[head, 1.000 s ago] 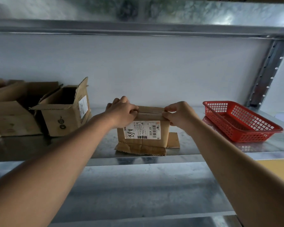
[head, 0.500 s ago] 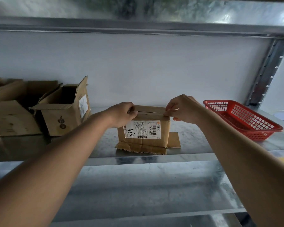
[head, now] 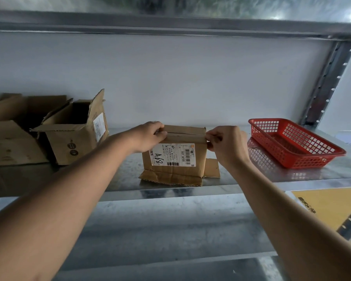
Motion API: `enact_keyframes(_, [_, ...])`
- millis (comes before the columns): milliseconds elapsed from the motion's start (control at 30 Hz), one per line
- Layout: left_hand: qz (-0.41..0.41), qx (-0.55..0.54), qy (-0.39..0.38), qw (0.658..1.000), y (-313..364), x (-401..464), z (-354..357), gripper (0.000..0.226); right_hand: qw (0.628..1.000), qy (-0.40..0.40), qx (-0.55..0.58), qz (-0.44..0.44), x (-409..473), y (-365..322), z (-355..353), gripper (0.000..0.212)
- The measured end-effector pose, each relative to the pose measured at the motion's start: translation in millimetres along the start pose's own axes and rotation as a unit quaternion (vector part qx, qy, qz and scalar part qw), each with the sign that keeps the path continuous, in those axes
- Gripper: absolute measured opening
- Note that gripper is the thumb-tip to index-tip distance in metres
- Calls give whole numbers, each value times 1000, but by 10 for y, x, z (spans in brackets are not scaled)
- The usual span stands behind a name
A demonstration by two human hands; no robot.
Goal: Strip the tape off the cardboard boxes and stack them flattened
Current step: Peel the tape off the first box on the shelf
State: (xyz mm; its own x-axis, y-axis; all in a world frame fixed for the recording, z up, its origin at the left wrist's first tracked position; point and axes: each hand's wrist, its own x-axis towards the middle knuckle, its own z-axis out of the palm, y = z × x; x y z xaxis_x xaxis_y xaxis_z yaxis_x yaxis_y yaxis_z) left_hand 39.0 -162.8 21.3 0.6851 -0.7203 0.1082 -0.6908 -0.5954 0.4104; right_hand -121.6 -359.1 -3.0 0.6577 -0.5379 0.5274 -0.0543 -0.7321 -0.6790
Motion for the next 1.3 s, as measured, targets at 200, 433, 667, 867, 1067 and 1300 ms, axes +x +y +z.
enact_keyframes(200, [1, 12, -4, 1000, 34, -7, -9, 34, 985, -48, -163, -22, -22, -69, 22, 16])
enact_keyframes(433, [0, 4, 0, 1000, 77, -18, 5, 29, 969, -99, -224, -42, 67, -102, -31, 22])
enact_keyframes(667, [7, -5, -2, 1000, 59, -31, 1, 32, 978, -118, -160, -63, 158, -91, -132, 19])
enact_keyframes(867, [6, -1, -31, 1000, 23, -31, -27, 35, 905, -249, -314, -144, 474, -374, -254, 13])
enact_keyframes(1067, [17, 4, -32, 999, -5, -34, -48, 41, 854, -316, -384, -151, 609, -565, -252, 7])
enact_keyframes(1300, [14, 2, -26, 1000, -21, -14, -31, 44, 842, -329, -396, -160, 640, -564, -261, 16])
